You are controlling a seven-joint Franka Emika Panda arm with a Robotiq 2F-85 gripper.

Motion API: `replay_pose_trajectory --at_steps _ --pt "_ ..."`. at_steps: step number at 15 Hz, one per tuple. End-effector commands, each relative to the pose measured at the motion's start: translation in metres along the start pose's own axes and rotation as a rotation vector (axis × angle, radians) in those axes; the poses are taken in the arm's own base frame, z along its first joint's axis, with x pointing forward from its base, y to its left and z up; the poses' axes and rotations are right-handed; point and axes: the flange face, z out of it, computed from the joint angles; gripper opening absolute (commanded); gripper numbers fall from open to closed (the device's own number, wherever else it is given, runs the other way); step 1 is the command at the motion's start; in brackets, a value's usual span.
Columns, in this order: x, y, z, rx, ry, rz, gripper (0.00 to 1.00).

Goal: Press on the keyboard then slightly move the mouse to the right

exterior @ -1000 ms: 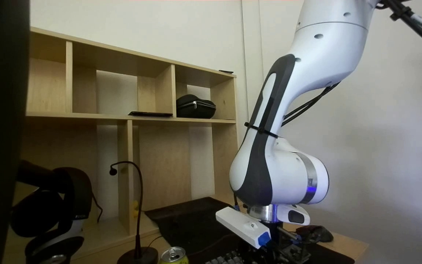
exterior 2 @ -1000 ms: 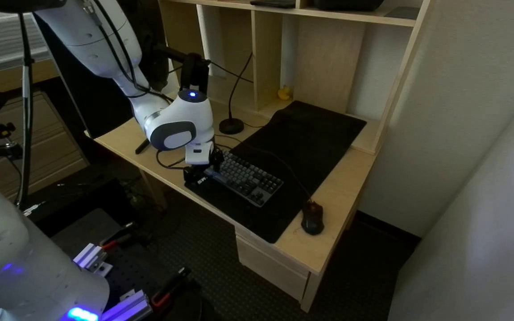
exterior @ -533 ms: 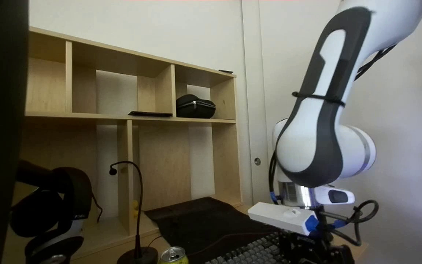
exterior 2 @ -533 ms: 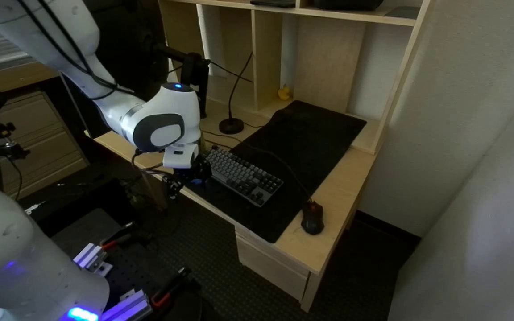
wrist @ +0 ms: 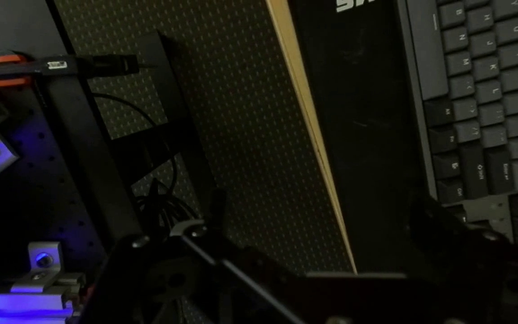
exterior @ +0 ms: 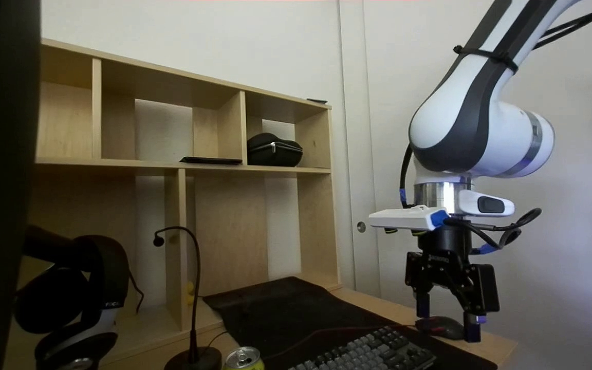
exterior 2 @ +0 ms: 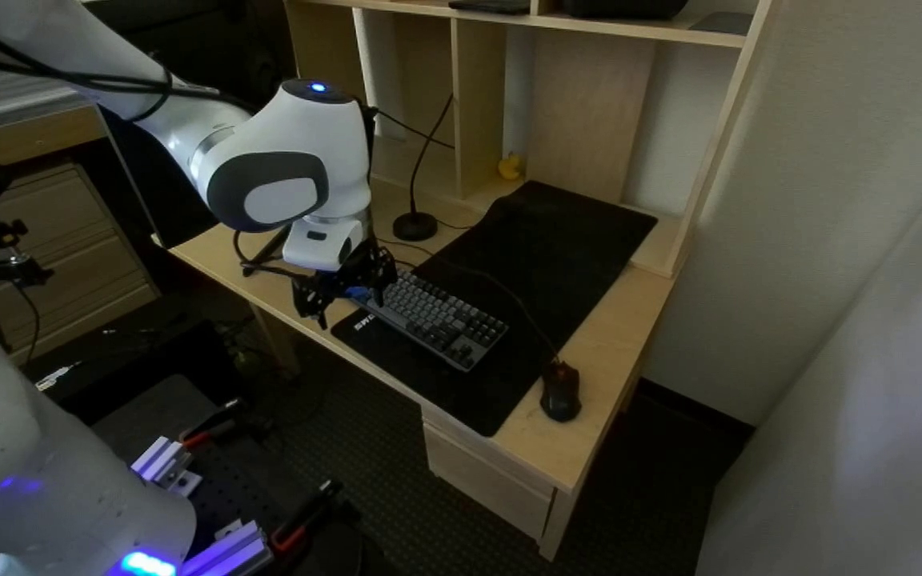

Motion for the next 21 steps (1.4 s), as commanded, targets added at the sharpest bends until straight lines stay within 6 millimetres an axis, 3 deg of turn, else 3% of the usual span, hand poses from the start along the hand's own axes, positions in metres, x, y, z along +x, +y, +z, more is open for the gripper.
replay_pose_trajectory --at_steps 1,8,9,11,15,17,21 --pt "0.001 -0.019 0.02 0.007 0.014 0.066 1.0" --pt "0.027 -0.093 0.011 0.124 -0.088 0.365 1.0" --pt "0.023 -0.075 0.01 0.106 -0.073 0.303 1.0" --pt "0.025 -0.088 0.009 0.116 -0.079 0.337 1.0" --pt "0.027 -0.093 0.012 0.11 -0.097 0.373 1.0" --pt "0.008 -0.092 0.008 0.096 -0.18 0.332 1.0" --pt "-0.061 -0.096 -0.004 0.131 -0.321 0.142 1.0"
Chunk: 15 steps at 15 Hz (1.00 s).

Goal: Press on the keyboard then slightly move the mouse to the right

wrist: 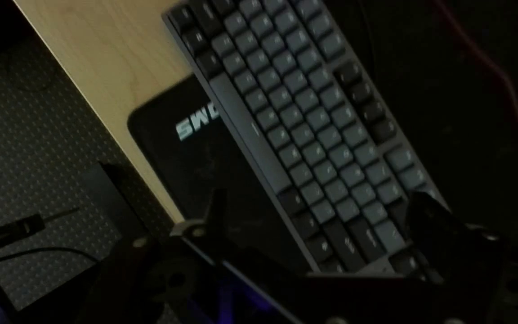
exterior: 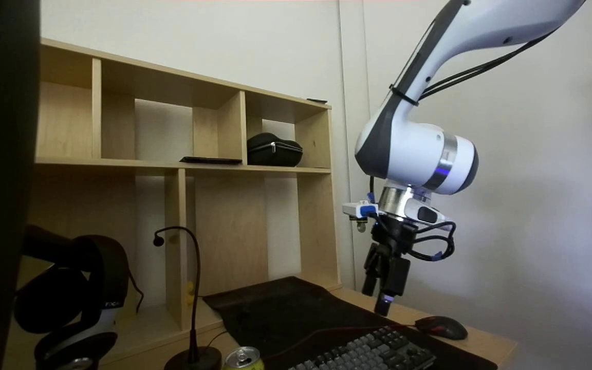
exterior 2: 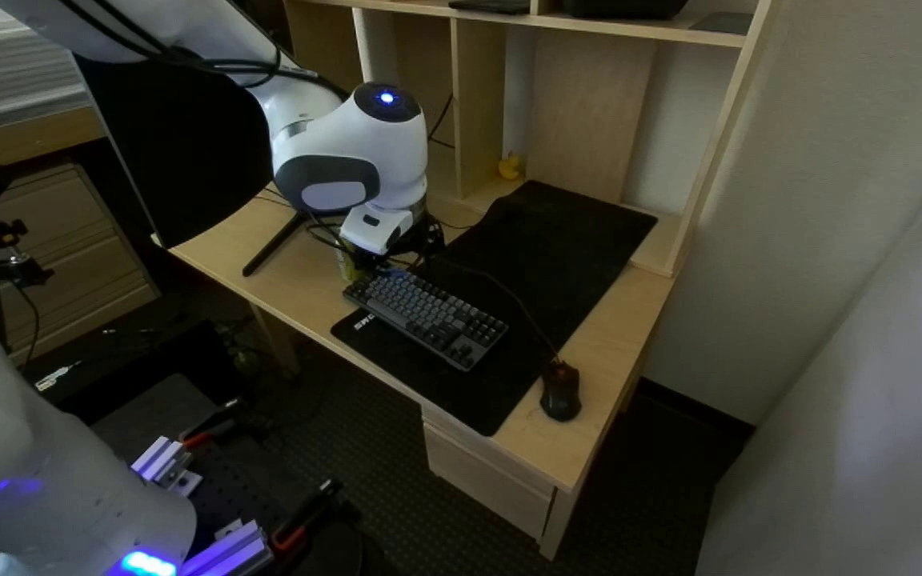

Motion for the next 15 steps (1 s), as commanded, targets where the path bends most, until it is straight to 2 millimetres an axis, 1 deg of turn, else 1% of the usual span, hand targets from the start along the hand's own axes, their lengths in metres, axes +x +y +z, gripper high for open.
replay_pose_trajectory --at_steps 1,2,3,4,5,6,7,8,10,12,15 --pt "-0.058 0.008 0.006 -0.042 -0.11 -0.148 1.0" --pt "-0.067 0.008 0.007 -0.054 -0.132 -0.166 1.0" --pt "-0.053 0.012 0.004 -0.024 -0.086 -0.118 1.0" --pt "-0.064 0.014 0.004 -0.034 -0.103 -0.14 1.0" --pt "-0.07 0.015 0.004 -0.037 -0.109 -0.15 1.0" --pt "-0.07 0.014 0.004 -0.037 -0.111 -0.153 1.0" --pt "-0.065 0.01 0.01 -0.063 -0.077 -0.156 1.0" --pt "-0.068 0.007 0.016 -0.069 -0.05 -0.184 1.0" --pt "-0.092 -0.002 0.026 -0.117 -0.031 -0.3 1.0" --pt "-0.112 -0.02 0.04 -0.164 0.006 -0.352 1.0" --pt "-0.141 -0.055 0.058 -0.209 -0.008 -0.417 1.0"
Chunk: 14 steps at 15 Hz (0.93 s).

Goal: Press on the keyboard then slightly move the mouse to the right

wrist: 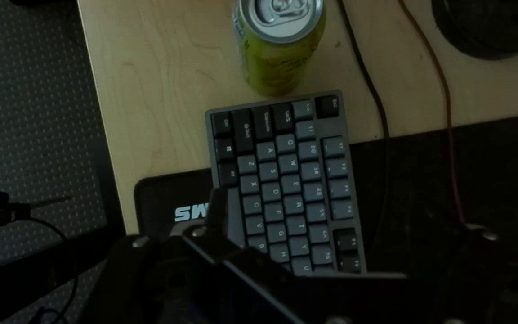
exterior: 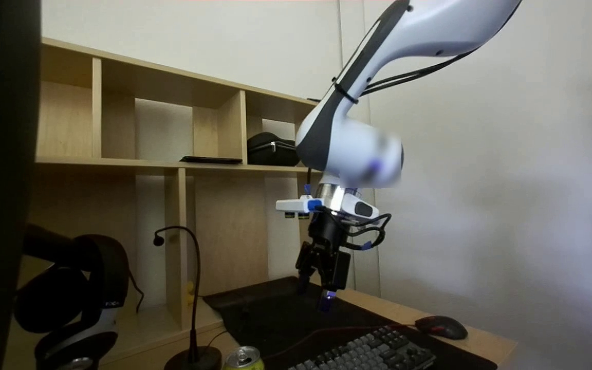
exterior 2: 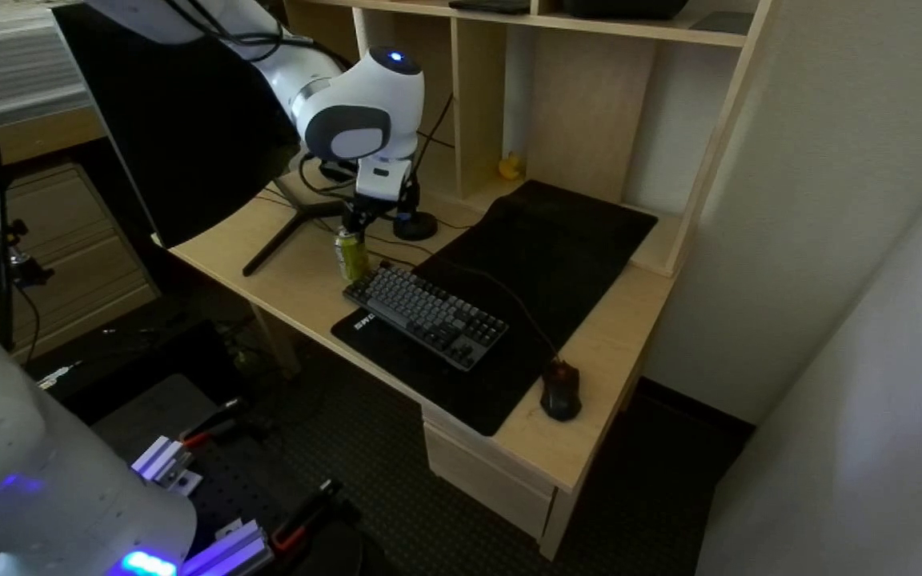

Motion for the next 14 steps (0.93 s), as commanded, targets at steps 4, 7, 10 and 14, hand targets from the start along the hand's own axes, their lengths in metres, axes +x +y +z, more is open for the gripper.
replay_pose_trajectory --at_steps 4,7,10,14 --pt "-0.009 -0.038 0.016 -0.03 -0.006 -0.022 1.0" --pt "-0.007 -0.039 0.035 -0.082 0.006 -0.003 1.0" --pt "-0.024 -0.036 0.072 -0.1 0.01 -0.049 1.0" --pt "-0.04 -0.049 0.113 -0.066 0.024 -0.062 1.0"
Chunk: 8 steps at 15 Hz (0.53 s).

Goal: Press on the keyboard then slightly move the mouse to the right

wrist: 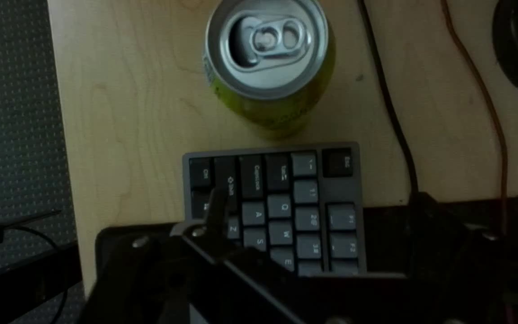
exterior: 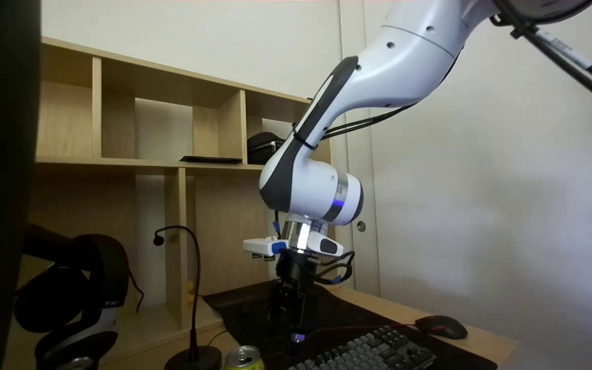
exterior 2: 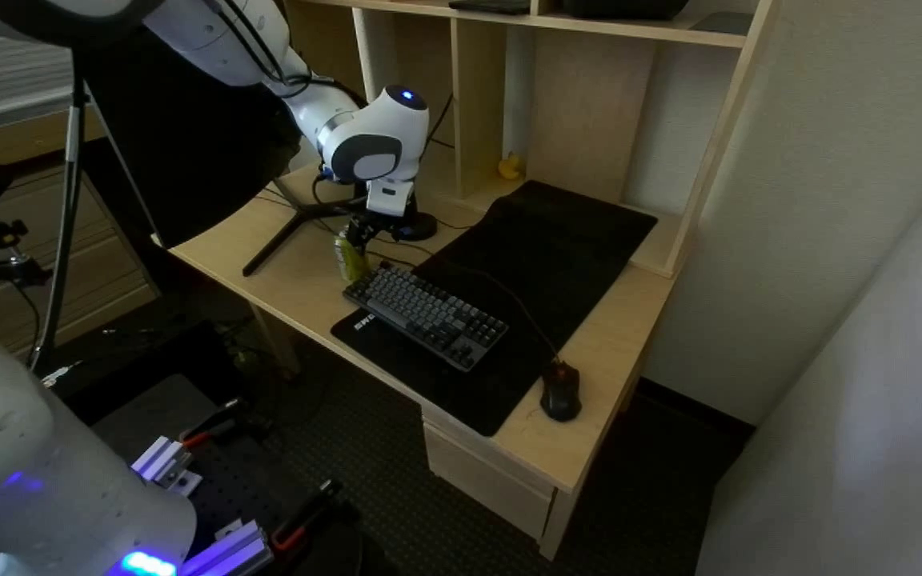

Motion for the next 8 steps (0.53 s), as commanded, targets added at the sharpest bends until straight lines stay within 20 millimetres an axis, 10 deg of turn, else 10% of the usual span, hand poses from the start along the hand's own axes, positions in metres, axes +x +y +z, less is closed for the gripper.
replay_pose_trajectory --at_steps 1,8 --pt "-0.012 -0.026 0.029 0.067 0.029 -0.005 1.0" --pt "-0.009 -0.038 0.038 0.111 0.038 0.039 1.0"
